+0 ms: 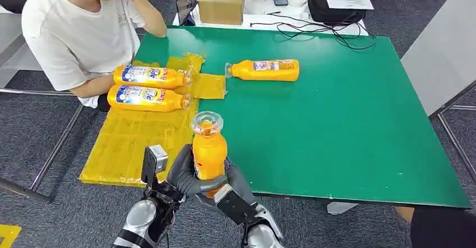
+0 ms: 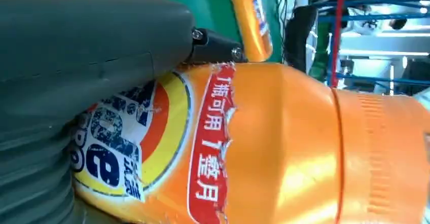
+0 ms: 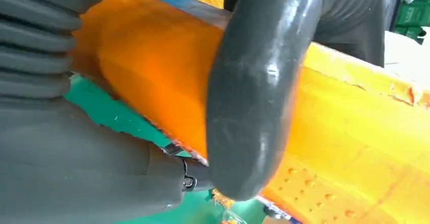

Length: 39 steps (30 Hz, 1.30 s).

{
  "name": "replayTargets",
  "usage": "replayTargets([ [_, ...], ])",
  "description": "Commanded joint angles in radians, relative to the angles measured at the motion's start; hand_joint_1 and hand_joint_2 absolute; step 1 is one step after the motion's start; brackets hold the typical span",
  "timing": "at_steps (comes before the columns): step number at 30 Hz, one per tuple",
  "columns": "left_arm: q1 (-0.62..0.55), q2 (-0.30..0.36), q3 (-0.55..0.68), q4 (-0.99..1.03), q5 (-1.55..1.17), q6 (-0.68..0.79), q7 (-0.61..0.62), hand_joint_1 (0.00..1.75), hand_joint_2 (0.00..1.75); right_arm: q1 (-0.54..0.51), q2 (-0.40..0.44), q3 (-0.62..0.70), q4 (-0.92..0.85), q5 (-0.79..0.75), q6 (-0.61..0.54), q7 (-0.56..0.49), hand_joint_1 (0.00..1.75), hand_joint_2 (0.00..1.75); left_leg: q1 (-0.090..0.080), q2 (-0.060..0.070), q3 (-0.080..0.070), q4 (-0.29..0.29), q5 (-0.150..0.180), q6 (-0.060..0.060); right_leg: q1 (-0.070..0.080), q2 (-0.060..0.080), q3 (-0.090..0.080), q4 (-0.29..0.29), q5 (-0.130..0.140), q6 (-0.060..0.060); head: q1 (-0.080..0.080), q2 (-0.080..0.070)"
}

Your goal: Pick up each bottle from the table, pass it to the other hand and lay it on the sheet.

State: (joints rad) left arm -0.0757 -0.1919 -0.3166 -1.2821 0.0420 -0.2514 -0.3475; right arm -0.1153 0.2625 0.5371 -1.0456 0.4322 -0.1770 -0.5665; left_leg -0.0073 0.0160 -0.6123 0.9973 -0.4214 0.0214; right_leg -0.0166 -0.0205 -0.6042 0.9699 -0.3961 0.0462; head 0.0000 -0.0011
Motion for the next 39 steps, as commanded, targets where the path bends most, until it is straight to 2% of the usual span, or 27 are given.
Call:
replayTargets([
  [1,-0.073,0.083,0.070,0.092,-0.264,0.301,-0.006,1.75,1.75,0.035,-0.011,-0.073,-0.049,-0.026,-0.059,-0.025,0.00,0.00,0.002,-0.001,0.006,-0.001,-0.002,-0.002,0.002,0.002,0.006,-0.001,-0.002,-0.002,0.000,0.000],
  [5,-0.162,0.193,0.181,0.206,-0.464,0.395,0.051,1.75,1.75,0.068,-0.012,-0.136,-0.107,-0.067,-0.096,-0.044,0.00,0.00,0.001,-0.001,0.005,-0.002,-0.001,-0.002,0.001,0.001,0.004,-0.001,-0.001,-0.002,0.000,0.000],
  [8,-0.228,0.281,0.233,0.305,-0.604,0.359,0.069,1.75,1.75,0.066,-0.017,-0.167,-0.096,-0.076,-0.090,-0.050,0.00,0.00,0.003,0.002,0.009,-0.002,-0.001,-0.004,0.003,0.004,0.007,-0.001,-0.001,-0.005,0.000,0.000],
  [9,-0.260,0.320,0.245,0.349,-0.635,0.341,0.067,1.75,1.75,0.061,-0.020,-0.175,-0.079,-0.077,-0.091,-0.059,0.00,0.00,0.002,0.002,0.004,-0.002,0.000,-0.002,0.002,0.002,0.002,-0.001,0.000,-0.003,-0.001,0.000],
  [11,-0.303,0.340,0.280,0.405,-0.672,0.312,0.052,1.75,1.75,0.055,-0.020,-0.183,-0.052,-0.077,-0.089,-0.074,0.00,0.00,0.004,0.001,0.006,-0.002,0.001,-0.003,0.004,0.002,0.006,-0.002,0.000,-0.003,0.000,0.000],
  [15,-0.350,0.367,0.261,0.454,-0.765,0.314,0.073,1.75,1.75,0.054,-0.020,-0.187,-0.037,-0.075,-0.087,-0.083,0.00,0.00,0.005,0.006,0.009,-0.002,0.000,-0.004,0.004,0.006,0.006,0.000,0.000,-0.004,0.000,0.000],
  [18,-0.452,0.423,0.181,0.586,-0.929,0.327,0.126,1.75,1.75,0.042,-0.018,-0.190,-0.006,-0.074,-0.079,-0.092,0.00,0.00,0.004,0.003,0.007,-0.002,0.001,-0.004,0.004,0.001,0.005,0.000,0.001,-0.005,0.000,0.000],
  [20,-0.506,0.428,0.170,0.654,-0.961,0.313,0.119,1.75,1.75,0.034,-0.013,-0.190,0.009,-0.077,-0.071,-0.100,0.00,0.00,0.005,0.001,0.006,-0.001,0.002,-0.004,0.005,0.000,0.004,0.001,0.001,-0.005,0.000,0.000],
  [26,-0.527,0.419,0.135,0.691,-0.996,0.298,0.110,1.75,1.75,0.025,-0.011,-0.186,0.027,-0.077,-0.067,-0.103,0.00,0.00,0.004,0.002,0.006,-0.001,0.002,-0.004,0.004,0.001,0.004,0.001,0.001,-0.005,0.000,0.000],
  [29,-0.546,0.365,0.082,0.741,-1.030,0.273,0.083,1.75,1.75,0.004,-0.008,-0.188,0.063,-0.080,-0.064,-0.111,0.00,0.00,0.004,0.000,0.005,-0.001,0.002,-0.004,0.004,-0.001,0.004,0.001,0.001,-0.005,0.000,0.000],
  [32,-0.515,0.261,0.056,0.765,-1.008,0.267,0.024,1.75,1.75,-0.014,-0.001,-0.186,0.087,-0.083,-0.057,-0.115,0.00,0.00,0.004,-0.003,0.007,-0.001,0.001,-0.004,0.004,-0.002,0.007,0.000,0.000,-0.005,0.000,0.000],
  [33,-0.506,0.247,0.050,0.765,-0.999,0.261,-0.004,1.12,1.75,-0.018,0.000,-0.184,0.093,-0.083,-0.054,-0.115,0.00,0.00,0.003,-0.003,0.007,-0.001,0.002,-0.004,0.003,-0.003,0.006,0.000,0.000,-0.005,0.000,0.000],
  [34,-0.492,0.220,0.048,0.769,-0.968,0.243,-0.047,0.02,1.75,-0.027,0.002,-0.183,0.107,-0.085,-0.054,-0.119,0.00,0.00,0.002,-0.003,0.006,-0.002,0.002,-0.003,0.002,-0.003,0.005,0.000,0.001,-0.004,0.000,0.000],
  [36,-0.474,0.193,0.025,0.765,-0.924,0.188,-0.101,0.00,1.75,-0.042,0.004,-0.182,0.132,-0.089,-0.058,-0.126,0.00,0.00,0.001,-0.002,0.007,-0.002,0.002,-0.003,0.001,-0.002,0.005,0.000,0.001,-0.005,0.000,0.000],
  [39,-0.468,0.188,0.003,0.755,-0.898,0.165,-0.112,0.00,1.75,-0.048,0.004,-0.183,0.143,-0.095,-0.063,-0.132,0.00,0.00,0.001,-0.006,0.006,-0.001,0.002,-0.003,0.001,-0.004,0.006,0.000,0.001,-0.004,0.000,0.000],
])
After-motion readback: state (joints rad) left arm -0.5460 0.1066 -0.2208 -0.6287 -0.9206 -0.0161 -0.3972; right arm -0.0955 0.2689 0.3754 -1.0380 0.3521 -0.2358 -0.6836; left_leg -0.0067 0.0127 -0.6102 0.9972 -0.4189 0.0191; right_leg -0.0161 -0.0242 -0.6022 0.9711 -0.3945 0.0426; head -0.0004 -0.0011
